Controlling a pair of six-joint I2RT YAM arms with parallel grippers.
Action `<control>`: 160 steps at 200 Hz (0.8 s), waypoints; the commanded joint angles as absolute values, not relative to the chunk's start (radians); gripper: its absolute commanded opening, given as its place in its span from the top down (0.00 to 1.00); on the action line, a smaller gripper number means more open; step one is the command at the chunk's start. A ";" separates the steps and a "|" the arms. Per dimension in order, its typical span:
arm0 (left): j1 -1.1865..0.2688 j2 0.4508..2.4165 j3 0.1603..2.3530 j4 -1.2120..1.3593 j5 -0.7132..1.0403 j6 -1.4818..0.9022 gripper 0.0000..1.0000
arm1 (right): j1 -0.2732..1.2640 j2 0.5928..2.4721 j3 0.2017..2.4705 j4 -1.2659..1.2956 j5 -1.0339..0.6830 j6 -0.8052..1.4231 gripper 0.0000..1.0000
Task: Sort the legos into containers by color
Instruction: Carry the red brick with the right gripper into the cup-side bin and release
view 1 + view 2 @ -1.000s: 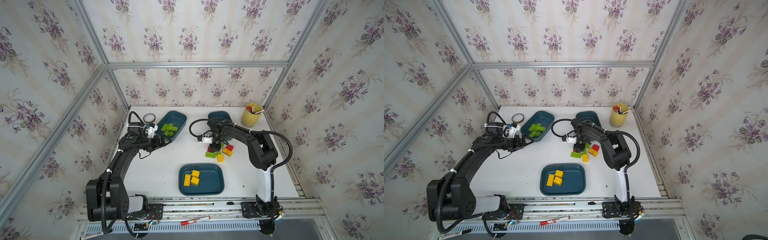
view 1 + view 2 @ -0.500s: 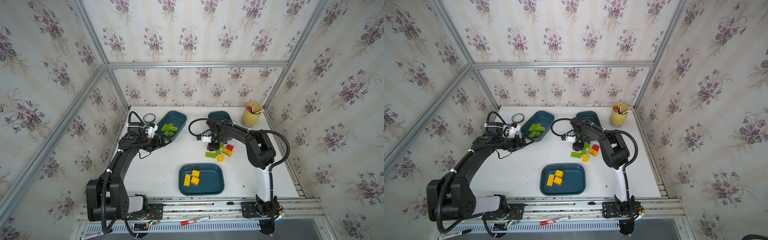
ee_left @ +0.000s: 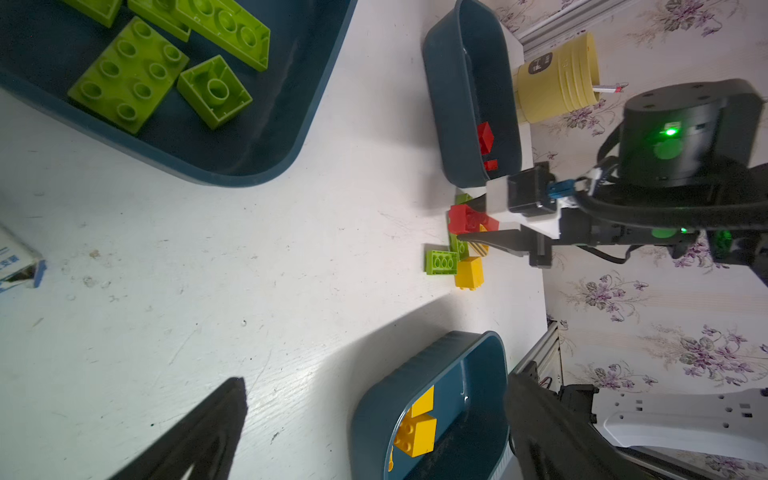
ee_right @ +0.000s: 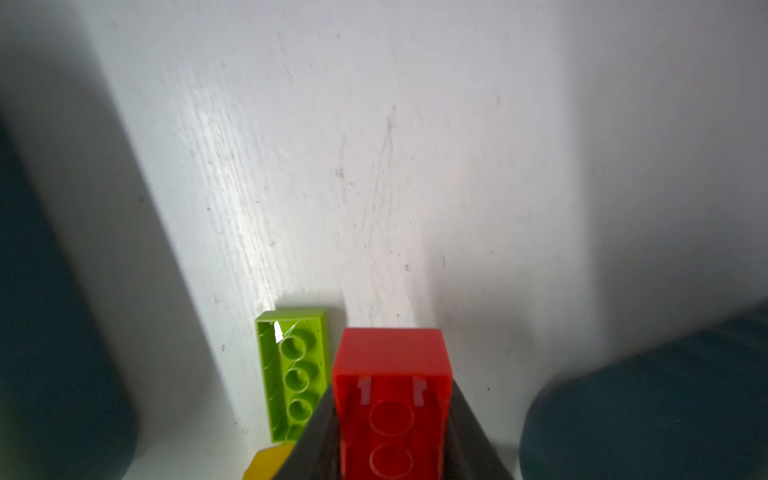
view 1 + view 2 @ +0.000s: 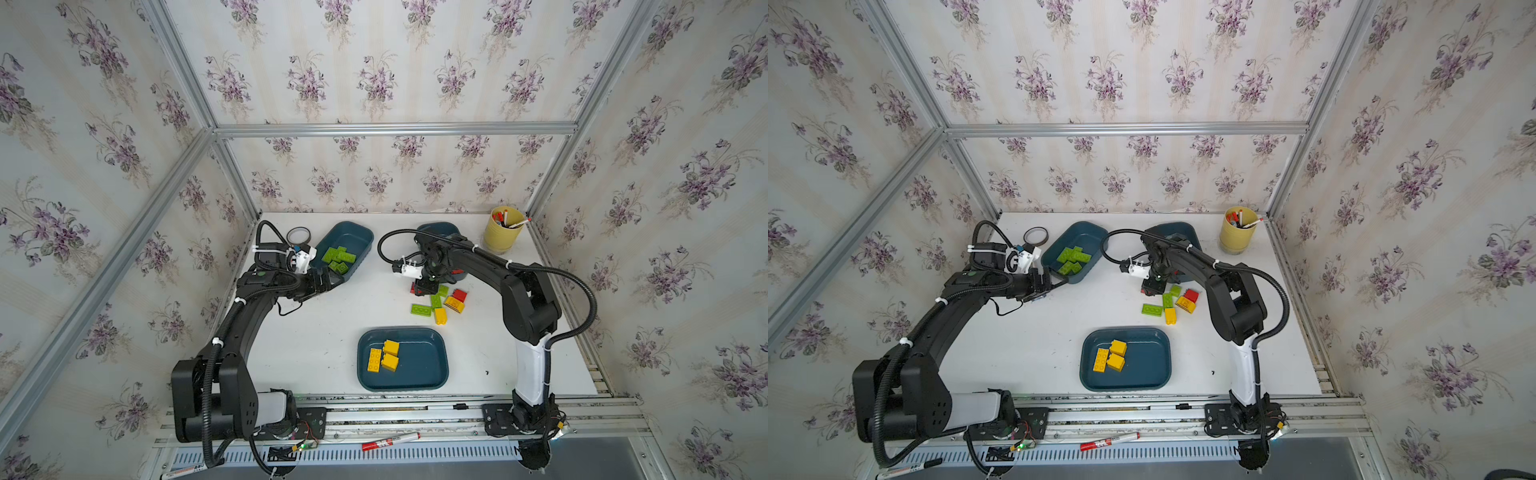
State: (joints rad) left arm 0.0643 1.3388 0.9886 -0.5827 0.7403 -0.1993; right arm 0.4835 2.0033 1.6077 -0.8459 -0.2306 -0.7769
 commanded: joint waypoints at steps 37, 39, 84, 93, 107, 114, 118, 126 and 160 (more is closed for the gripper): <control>0.034 1.349 1.009 -0.523 0.810 -0.255 0.01 | 0.354 1.944 1.691 -0.843 -0.206 -0.686 0.73; 0.033 1.350 1.009 -0.521 0.810 -0.258 0.01 | 0.351 1.946 1.695 -0.844 -0.204 -0.685 0.73; -0.008 1.351 1.012 -0.462 0.816 -0.315 0.01 | 0.264 2.087 1.828 -0.826 -0.122 -0.700 0.72; -0.015 1.353 1.013 -0.453 0.817 -0.324 0.01 | 0.258 2.117 1.855 -0.830 -0.106 -0.712 0.72; -0.026 1.355 1.017 -0.442 0.817 -0.338 0.01 | 0.250 2.171 1.899 -0.830 -0.061 -0.734 0.70; -0.030 1.355 1.018 -0.438 0.820 -0.341 0.01 | 0.246 2.196 1.923 -0.830 -0.041 -0.736 0.70; -0.032 1.355 1.020 -0.436 0.818 -0.345 0.01 | 0.243 2.210 1.935 -0.827 -0.033 -0.735 0.69; -0.034 1.356 1.021 -0.433 0.817 -0.349 0.01 | 0.238 2.235 1.961 -0.826 -0.023 -0.734 0.68; -0.043 1.364 1.032 -0.425 0.820 -0.359 0.01 | 0.232 2.319 2.041 -0.839 0.019 -0.763 0.55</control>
